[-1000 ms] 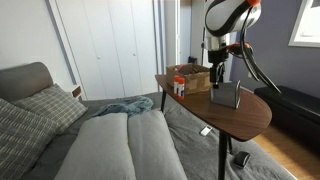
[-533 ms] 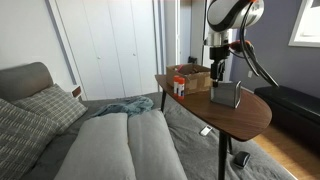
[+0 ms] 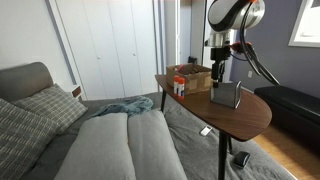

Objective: Turn the basket upside down then put one stick of glue on top of the basket

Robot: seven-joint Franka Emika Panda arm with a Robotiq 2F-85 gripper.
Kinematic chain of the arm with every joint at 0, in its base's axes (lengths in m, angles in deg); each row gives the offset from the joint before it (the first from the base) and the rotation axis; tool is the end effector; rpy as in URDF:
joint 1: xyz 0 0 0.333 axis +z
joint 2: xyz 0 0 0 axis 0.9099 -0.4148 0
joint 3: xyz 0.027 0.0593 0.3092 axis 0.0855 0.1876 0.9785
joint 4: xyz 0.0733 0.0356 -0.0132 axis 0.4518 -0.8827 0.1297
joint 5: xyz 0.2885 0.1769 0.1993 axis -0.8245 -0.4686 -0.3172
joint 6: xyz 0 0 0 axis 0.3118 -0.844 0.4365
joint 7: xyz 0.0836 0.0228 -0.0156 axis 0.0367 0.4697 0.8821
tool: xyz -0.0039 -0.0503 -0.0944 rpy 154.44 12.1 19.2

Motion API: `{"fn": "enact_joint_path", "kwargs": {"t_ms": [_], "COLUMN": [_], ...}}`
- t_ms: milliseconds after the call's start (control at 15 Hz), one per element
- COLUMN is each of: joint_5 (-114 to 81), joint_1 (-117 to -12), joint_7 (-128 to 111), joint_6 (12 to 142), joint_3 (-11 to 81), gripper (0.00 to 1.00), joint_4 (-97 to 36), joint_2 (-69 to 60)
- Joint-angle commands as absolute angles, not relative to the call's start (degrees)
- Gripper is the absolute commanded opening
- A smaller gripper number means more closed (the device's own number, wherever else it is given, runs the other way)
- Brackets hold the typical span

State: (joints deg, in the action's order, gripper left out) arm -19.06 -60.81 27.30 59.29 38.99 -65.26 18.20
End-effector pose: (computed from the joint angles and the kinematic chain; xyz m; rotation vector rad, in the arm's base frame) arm 0.4983 0.0403 0.4166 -2.9742 -0.9811 0.1017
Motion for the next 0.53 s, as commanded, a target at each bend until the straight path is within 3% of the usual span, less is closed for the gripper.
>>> {"fn": "enact_joint_path", "kwargs": {"t_ms": [0, 467], "joint_5": [-20.3, -20.1], "joint_1": [-60.9, -61.0], "joint_7": [29.0, 28.9], "joint_6": [58.8, 58.8], "joint_3": [39.3, 39.9], "gripper": [1.0, 1.0], "joint_4": [-64.6, -64.9], "joint_2": [16.9, 15.7]}}
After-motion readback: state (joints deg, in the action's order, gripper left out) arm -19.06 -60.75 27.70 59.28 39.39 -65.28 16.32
